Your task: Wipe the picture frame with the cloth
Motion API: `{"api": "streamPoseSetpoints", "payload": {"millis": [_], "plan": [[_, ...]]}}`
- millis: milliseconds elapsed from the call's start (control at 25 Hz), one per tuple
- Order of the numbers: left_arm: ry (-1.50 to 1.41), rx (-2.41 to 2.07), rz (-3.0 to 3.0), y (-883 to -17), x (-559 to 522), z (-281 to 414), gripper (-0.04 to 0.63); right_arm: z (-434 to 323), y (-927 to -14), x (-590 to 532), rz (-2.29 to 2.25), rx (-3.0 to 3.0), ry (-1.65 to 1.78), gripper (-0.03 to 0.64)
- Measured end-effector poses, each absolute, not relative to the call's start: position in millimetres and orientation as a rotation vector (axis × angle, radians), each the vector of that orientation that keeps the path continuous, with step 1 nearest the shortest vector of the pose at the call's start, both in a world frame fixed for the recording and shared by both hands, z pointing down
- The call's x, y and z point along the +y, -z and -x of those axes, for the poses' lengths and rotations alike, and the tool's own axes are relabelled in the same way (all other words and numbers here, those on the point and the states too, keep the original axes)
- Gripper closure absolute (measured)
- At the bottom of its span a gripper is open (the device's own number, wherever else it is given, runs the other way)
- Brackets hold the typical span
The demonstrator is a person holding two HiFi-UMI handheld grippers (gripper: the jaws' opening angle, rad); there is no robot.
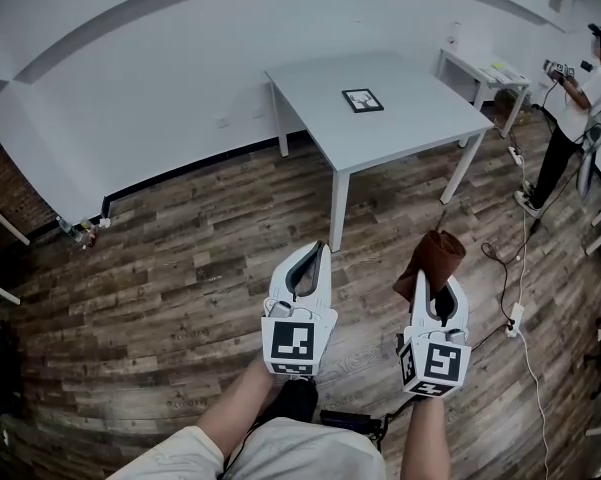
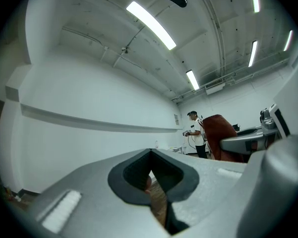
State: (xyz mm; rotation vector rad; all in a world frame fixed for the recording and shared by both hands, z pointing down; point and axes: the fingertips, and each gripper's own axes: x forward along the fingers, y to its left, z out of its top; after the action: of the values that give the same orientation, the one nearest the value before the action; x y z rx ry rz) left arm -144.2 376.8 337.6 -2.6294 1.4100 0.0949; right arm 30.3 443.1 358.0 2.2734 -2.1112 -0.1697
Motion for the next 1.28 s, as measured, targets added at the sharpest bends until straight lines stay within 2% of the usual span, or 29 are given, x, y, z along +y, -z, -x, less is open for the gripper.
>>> {"api": "streamPoseSetpoints", "payload": {"millis": [360,720,1000,1280], "plan": [[-0.102,1.380,2.643,-331.9,241.1,148.1,0.595,-24.6,-353.8,311.2,-2.303,-2.072,0.147,0.508],[-0.106,1.374,2.650,-326.8,160.9,146.4,0.595,-27.0,-352.9,238.0,-2.322,-2.056,0.146,0.508],[-0.084,1.362,2.654,-338.2,103.6,110.9,0.595,-55.2,-367.3,176.0,-2.316,-2.069,0.128,0.509],[-0.070,1.386,2.633,-337.9,21.5,47.8,0.595,-117.2,-369.4,86.0,-2.295,-2.101,0.119,0.508]]}}
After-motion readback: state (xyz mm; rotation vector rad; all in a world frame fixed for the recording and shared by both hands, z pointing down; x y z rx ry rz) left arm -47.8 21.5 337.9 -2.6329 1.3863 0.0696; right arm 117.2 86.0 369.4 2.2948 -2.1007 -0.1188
